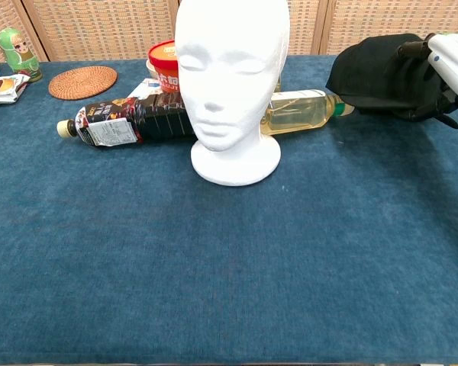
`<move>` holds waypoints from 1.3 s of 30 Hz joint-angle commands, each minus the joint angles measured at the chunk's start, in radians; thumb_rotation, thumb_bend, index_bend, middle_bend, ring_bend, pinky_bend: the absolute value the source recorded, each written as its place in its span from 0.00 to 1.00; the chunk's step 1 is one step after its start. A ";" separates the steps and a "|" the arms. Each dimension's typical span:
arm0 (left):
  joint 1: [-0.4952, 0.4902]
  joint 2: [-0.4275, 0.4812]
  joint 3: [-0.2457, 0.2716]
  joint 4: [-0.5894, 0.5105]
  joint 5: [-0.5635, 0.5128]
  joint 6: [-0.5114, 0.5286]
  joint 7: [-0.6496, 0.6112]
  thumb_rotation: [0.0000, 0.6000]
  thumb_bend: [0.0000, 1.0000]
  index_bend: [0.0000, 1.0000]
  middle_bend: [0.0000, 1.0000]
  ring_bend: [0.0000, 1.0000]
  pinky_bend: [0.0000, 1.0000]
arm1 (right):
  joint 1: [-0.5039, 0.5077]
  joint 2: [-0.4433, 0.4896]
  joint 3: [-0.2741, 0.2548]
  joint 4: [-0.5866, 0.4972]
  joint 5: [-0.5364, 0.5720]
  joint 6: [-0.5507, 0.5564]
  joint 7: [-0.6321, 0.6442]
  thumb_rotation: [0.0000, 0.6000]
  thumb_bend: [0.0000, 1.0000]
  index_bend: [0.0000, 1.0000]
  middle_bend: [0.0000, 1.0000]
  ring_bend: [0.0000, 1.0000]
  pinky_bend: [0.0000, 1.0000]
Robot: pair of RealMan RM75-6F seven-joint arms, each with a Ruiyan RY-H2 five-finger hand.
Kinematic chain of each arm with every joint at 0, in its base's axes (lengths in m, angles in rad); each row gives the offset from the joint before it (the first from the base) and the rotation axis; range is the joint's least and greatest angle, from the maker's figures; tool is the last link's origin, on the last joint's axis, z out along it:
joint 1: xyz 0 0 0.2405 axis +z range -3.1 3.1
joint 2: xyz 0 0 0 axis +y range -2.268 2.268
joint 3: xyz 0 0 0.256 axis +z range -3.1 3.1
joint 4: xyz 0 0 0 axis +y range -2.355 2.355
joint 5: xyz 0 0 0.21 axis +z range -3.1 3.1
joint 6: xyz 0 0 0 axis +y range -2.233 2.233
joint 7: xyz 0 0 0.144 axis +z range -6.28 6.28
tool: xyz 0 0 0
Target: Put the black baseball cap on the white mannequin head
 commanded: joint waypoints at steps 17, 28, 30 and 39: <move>0.029 -0.008 0.007 0.030 -0.014 0.022 -0.019 1.00 0.25 0.39 0.24 0.19 0.25 | 0.025 0.018 0.023 -0.023 0.040 0.005 -0.030 1.00 0.57 0.83 0.68 0.68 0.69; 0.009 -0.024 -0.006 0.027 -0.018 -0.001 0.007 1.00 0.25 0.39 0.24 0.19 0.25 | -0.013 0.020 0.038 0.021 -0.003 0.186 0.099 1.00 0.58 0.84 0.69 0.68 0.69; 0.003 -0.028 -0.007 0.020 -0.018 -0.011 0.017 1.00 0.25 0.39 0.24 0.19 0.25 | -0.016 0.015 0.037 0.035 -0.009 0.203 0.118 1.00 0.58 0.84 0.69 0.68 0.69; -0.015 -0.033 -0.010 -0.023 -0.001 -0.027 0.077 1.00 0.25 0.39 0.24 0.19 0.25 | -0.005 0.016 0.056 0.059 -0.035 0.287 0.160 1.00 0.58 0.84 0.69 0.69 0.69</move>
